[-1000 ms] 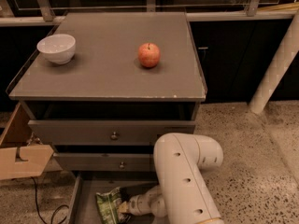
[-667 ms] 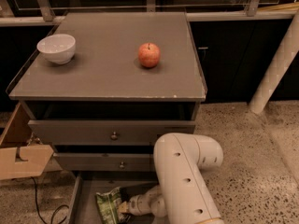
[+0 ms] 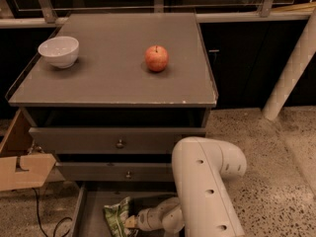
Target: Pick green jalapeno chip bag from bottom drawer and place on counter
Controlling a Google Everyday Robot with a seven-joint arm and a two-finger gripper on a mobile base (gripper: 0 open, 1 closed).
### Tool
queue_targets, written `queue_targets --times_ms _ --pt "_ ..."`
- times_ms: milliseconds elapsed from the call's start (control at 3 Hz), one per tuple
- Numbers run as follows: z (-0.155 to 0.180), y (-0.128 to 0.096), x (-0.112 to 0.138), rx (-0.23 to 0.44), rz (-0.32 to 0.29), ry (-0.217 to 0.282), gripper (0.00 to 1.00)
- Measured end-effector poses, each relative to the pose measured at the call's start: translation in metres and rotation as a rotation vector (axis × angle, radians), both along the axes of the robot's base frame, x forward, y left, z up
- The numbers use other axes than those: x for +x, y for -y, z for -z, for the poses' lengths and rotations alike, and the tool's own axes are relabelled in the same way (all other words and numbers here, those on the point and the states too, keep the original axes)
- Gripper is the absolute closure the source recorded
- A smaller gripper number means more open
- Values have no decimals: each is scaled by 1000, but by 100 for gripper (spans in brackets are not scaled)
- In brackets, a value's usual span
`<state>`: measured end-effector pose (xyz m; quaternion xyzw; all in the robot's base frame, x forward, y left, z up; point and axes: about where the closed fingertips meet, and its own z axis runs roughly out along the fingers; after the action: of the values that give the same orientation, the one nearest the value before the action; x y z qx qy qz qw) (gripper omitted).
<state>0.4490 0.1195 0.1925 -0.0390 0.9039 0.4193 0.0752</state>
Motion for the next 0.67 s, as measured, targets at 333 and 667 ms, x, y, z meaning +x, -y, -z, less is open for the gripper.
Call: queue_targets --times_ms 333,667 --pt "-56 24 -26 4 47 32 100" --pt "-57 24 -28 -3 46 37 100"
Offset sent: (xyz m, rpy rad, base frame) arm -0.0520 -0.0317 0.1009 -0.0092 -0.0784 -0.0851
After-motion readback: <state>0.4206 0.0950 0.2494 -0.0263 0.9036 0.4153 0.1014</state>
